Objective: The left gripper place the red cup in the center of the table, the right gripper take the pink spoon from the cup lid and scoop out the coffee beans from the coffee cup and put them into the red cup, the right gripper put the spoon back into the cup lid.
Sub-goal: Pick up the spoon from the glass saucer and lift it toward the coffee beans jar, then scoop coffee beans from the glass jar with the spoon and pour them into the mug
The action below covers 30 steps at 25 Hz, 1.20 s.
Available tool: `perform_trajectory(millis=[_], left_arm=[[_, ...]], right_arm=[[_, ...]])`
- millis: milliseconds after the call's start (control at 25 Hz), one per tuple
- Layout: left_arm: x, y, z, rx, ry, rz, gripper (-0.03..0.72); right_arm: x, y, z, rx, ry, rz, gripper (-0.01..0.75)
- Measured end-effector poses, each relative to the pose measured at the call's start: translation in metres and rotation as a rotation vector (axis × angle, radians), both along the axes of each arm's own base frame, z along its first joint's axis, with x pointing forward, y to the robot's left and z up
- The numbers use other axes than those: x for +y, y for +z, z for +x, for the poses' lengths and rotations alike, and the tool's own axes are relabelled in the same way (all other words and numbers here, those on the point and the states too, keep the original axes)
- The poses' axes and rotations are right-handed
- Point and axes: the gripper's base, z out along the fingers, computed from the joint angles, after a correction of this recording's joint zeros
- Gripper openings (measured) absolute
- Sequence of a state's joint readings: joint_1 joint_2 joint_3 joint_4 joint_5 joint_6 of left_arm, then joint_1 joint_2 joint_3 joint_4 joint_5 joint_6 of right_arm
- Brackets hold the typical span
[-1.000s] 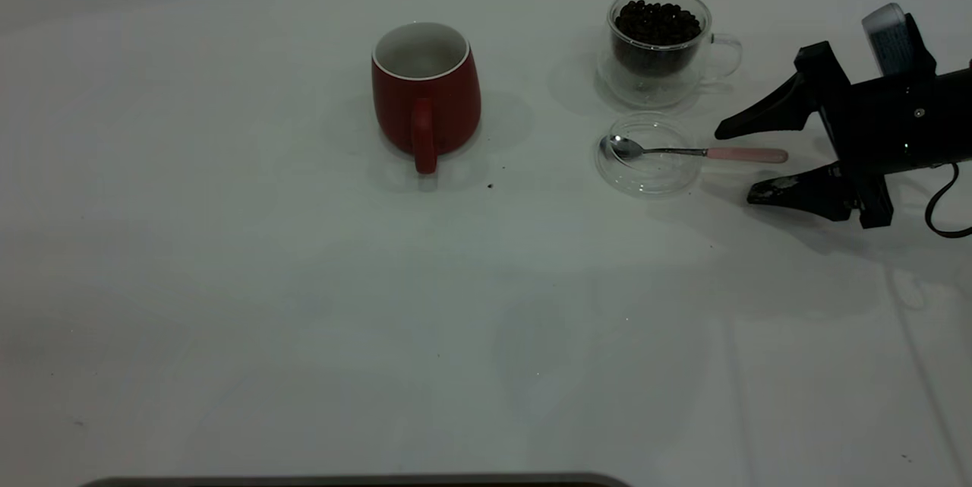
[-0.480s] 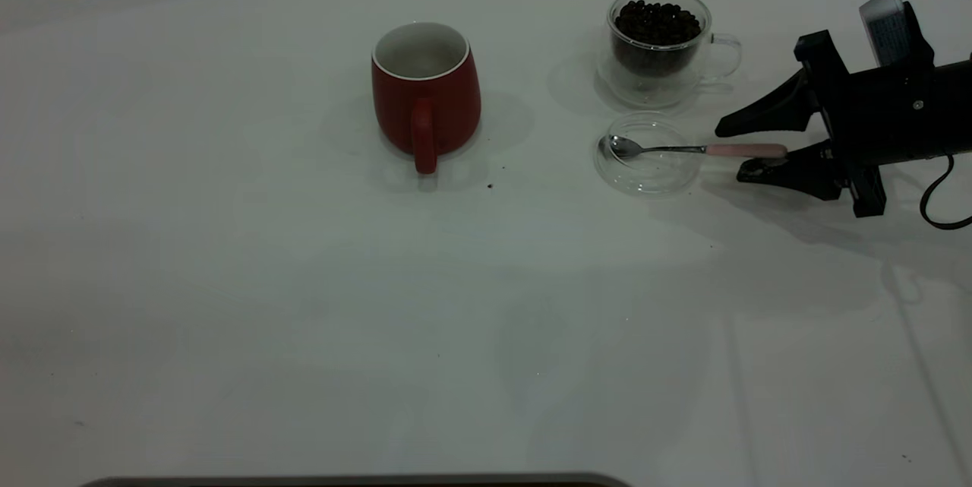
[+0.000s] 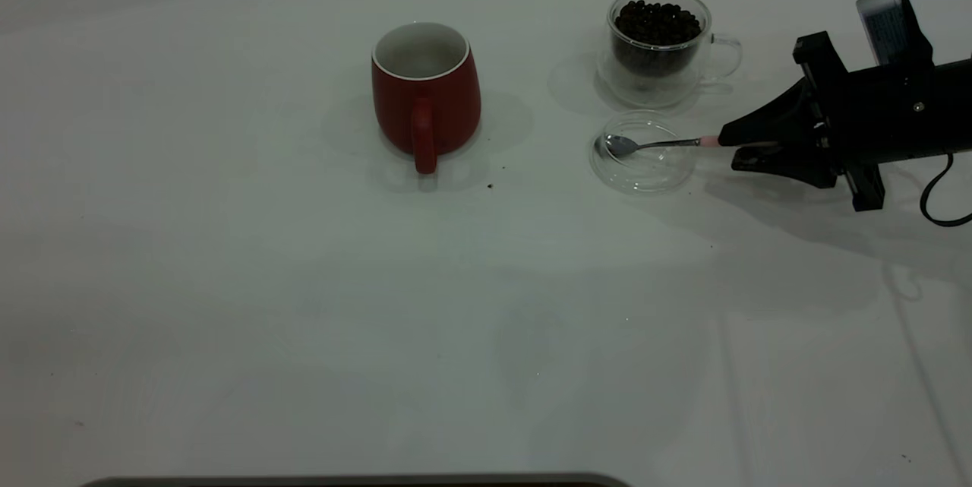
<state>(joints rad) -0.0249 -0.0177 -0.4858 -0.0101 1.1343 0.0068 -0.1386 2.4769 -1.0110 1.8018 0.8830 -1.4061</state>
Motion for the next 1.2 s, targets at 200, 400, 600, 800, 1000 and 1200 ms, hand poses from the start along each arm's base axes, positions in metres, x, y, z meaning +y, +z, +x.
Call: perform_trajectory(millis=[200,400,600,800,1000,1200], left_arm=[[0.000,0.000,0.000,0.000,0.000,0.000,0.586],[0.000,0.000,0.000,0.000,0.000,0.000,0.586],[0.000,0.000,0.000,0.000,0.000,0.000,0.586],[0.000,0.000,0.000,0.000,0.000,0.000,0.586],[0.000,0.000,0.000,0.000,0.000,0.000,0.586],[0.000,0.000,0.000,0.000,-0.001,0.001,0.586]], right_arm=[[-0.002,0.002,0.000,-0.029,0.012,0.009,0.182],[-0.003,0.005,0.001,-0.052,0.032,0.007,0.142],[-0.003,0.012,0.002,-0.082,0.064,-0.006,0.113],[-0.003,0.026,0.005,-0.123,0.110,-0.026,0.113],[-0.004,0.039,0.004,-0.149,0.138,-0.043,0.113],[-0.005,0.064,0.007,-0.209,0.148,-0.067,0.113]])
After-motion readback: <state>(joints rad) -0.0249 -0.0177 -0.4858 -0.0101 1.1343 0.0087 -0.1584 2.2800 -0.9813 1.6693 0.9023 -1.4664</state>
